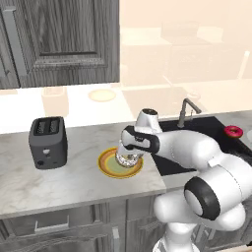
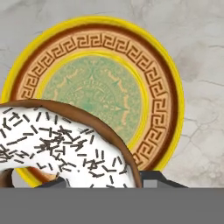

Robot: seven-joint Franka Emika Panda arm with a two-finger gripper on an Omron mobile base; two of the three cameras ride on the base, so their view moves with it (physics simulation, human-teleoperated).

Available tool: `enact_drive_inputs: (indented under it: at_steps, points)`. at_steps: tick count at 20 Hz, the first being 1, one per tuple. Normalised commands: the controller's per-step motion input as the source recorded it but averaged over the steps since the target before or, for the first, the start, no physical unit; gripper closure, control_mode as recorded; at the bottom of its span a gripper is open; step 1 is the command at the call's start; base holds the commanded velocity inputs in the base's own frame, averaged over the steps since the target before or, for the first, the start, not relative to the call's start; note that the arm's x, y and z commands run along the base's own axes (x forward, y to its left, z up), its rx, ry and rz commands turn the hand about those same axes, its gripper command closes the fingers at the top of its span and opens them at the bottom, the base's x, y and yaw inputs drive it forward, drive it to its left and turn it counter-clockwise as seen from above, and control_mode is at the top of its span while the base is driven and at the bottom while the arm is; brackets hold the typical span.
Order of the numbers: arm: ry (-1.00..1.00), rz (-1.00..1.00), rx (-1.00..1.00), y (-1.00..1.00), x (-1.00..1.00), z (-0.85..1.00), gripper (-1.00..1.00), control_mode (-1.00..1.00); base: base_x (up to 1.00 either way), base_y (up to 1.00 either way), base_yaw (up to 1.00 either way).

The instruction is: Place the pastries on the plates.

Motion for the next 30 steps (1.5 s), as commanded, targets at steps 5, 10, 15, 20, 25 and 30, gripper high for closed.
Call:
enact_drive_inputs:
  at_steps: [5, 10, 15, 20, 25, 30]
  points:
    - [0.12, 0.00, 0.00, 0.02, 0.15, -0.04, 1.00, -1.00, 0.00, 0.00, 0.00]
    - [0.08, 0.00, -0.04, 0.22, 0.12, -0.36, 1.00, -1.00, 0.00, 0.00, 0.00]
    - [0.03, 0.00, -0.05, 0.24, 0.16, -0.48, 1.00, -1.00, 0.00, 0.00, 0.00]
    - [0.03, 0.00, -0.01, 0.14, 0.23, -0.23, 1.00, -1.00, 0.00, 0.00, 0.00]
    - [0.00, 0.00, 0.00, 0.00, 0.24, -0.11, 1.00, -1.00, 0.00, 0.00, 0.00]
    - [0.00, 0.00, 0.00, 0.00, 0.01, -0.04, -1.00, -1.00, 0.00, 0.00, 0.00]
